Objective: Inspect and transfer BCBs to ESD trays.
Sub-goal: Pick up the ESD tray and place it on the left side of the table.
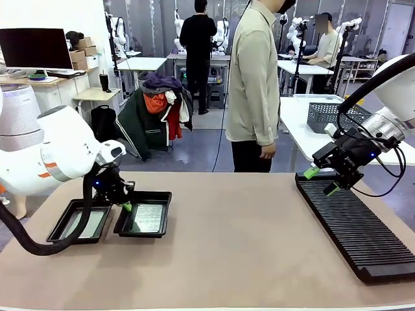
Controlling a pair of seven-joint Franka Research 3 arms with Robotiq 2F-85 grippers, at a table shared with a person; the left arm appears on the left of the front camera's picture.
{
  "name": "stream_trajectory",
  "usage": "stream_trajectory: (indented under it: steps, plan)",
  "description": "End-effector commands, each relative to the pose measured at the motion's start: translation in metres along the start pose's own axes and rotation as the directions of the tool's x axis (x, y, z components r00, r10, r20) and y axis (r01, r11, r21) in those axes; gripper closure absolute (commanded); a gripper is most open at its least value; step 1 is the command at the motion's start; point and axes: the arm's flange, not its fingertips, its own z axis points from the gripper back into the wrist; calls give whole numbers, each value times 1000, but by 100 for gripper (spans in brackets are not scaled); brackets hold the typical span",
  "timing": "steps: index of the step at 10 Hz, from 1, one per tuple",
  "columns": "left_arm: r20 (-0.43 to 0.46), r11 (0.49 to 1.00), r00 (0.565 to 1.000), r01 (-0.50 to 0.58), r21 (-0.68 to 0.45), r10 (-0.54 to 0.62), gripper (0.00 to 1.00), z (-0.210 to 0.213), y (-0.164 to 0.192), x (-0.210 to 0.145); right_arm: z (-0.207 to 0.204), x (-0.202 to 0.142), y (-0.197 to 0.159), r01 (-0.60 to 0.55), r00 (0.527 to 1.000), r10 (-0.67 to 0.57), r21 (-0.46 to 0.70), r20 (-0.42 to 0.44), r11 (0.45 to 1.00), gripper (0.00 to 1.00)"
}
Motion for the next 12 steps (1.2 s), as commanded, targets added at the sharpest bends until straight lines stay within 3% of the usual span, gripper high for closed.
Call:
stream_trajectory:
  steps: [1,11,12]
  plan:
    - [4,1000,1000,18,4,-18,100,2,13,-2,0,0,2,20,1000,-19,-16,8,1000,0]
    - [-10,994,1000,-9,109,10,100,-22,14,-5,0,0,2,20,1000,-19,-16,8,1000,0]
    - [-12,993,1000,-8,117,10,86,-22,11,-7,0,0,2,20,1000,-19,-16,8,1000,0]
